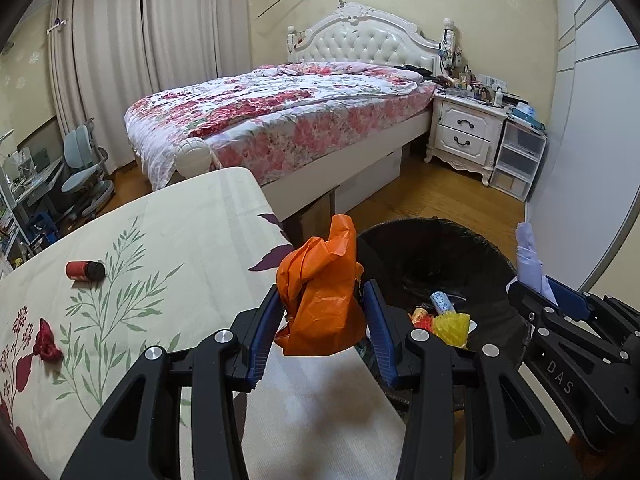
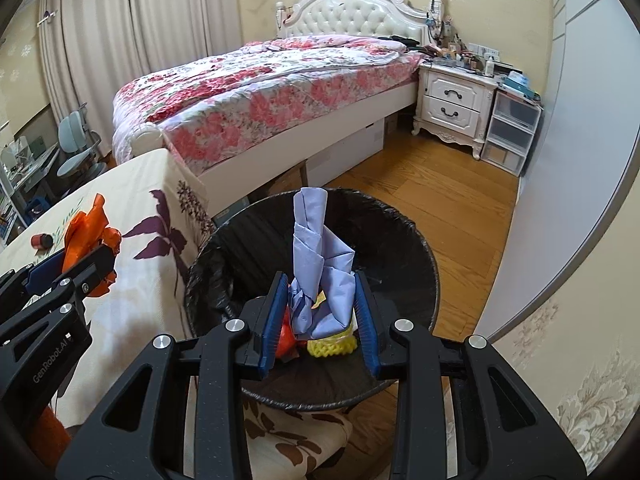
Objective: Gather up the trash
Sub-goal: 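Carry orange bag and blue cloth over the bin and open both tools, then move both tools back over the table toward the remaining trash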
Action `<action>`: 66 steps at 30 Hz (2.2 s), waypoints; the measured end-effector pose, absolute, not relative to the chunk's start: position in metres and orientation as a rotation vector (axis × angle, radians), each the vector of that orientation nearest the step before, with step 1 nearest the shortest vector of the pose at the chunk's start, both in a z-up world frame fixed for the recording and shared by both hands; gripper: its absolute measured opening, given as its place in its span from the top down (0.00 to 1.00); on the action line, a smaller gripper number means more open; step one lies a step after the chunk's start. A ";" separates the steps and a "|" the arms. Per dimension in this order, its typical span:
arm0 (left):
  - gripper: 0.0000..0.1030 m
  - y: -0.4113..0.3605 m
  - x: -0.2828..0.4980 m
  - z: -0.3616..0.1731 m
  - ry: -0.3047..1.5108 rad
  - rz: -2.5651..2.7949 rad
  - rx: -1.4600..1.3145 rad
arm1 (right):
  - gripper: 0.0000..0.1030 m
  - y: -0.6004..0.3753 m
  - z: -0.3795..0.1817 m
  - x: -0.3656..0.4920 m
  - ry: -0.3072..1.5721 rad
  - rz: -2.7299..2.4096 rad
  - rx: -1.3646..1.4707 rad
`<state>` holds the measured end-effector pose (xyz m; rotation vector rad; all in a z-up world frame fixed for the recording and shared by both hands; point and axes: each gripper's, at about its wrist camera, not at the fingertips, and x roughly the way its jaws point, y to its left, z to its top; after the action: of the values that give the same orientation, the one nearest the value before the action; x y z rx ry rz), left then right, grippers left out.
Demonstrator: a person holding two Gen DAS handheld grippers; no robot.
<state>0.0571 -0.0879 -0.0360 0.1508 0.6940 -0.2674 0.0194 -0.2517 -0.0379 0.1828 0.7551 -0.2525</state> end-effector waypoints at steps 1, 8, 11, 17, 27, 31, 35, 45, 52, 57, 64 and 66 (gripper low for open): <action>0.58 -0.091 0.060 -0.037 0.696 -0.268 0.151 | 0.69 -0.254 -0.038 0.021 0.753 -0.256 0.185; 0.58 -0.112 0.076 -0.044 0.706 -0.276 0.177 | 0.68 -0.268 -0.040 0.029 0.752 -0.278 0.199; 0.57 -0.118 0.082 -0.048 0.718 -0.279 0.182 | 0.68 -0.274 -0.043 0.036 0.758 -0.286 0.207; 0.57 -0.130 0.094 -0.052 0.730 -0.279 0.199 | 0.69 -0.281 -0.049 0.045 0.773 -0.298 0.213; 0.38 -0.139 0.103 -0.055 0.741 -0.285 0.208 | 0.69 -0.285 -0.052 0.051 0.771 -0.316 0.214; 0.28 -0.139 0.105 -0.054 0.734 -0.275 0.201 | 0.66 -0.285 -0.052 0.051 0.765 -0.336 0.211; 0.24 -0.138 0.105 -0.054 0.727 -0.271 0.210 | 0.54 -0.287 -0.052 0.048 0.754 -0.358 0.208; 0.18 -0.115 0.099 -0.045 0.711 -0.195 0.208 | 0.34 -0.285 -0.047 0.042 0.739 -0.380 0.200; 0.17 -0.075 0.093 -0.040 0.721 -0.116 0.181 | 0.30 -0.266 -0.042 0.044 0.742 -0.340 0.194; 0.17 -0.037 0.085 -0.039 0.735 -0.043 0.143 | 0.29 -0.240 -0.040 0.047 0.745 -0.283 0.184; 0.17 0.023 0.073 -0.037 0.747 0.066 0.099 | 0.29 -0.190 -0.036 0.054 0.754 -0.173 0.155; 0.17 0.040 0.068 -0.037 0.750 0.098 0.087 | 0.29 -0.173 -0.036 0.056 0.759 -0.139 0.138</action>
<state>0.0676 0.0401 -0.0370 0.0866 0.7498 0.0979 0.0561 -0.1731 -0.0360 0.1384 0.7586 -0.1395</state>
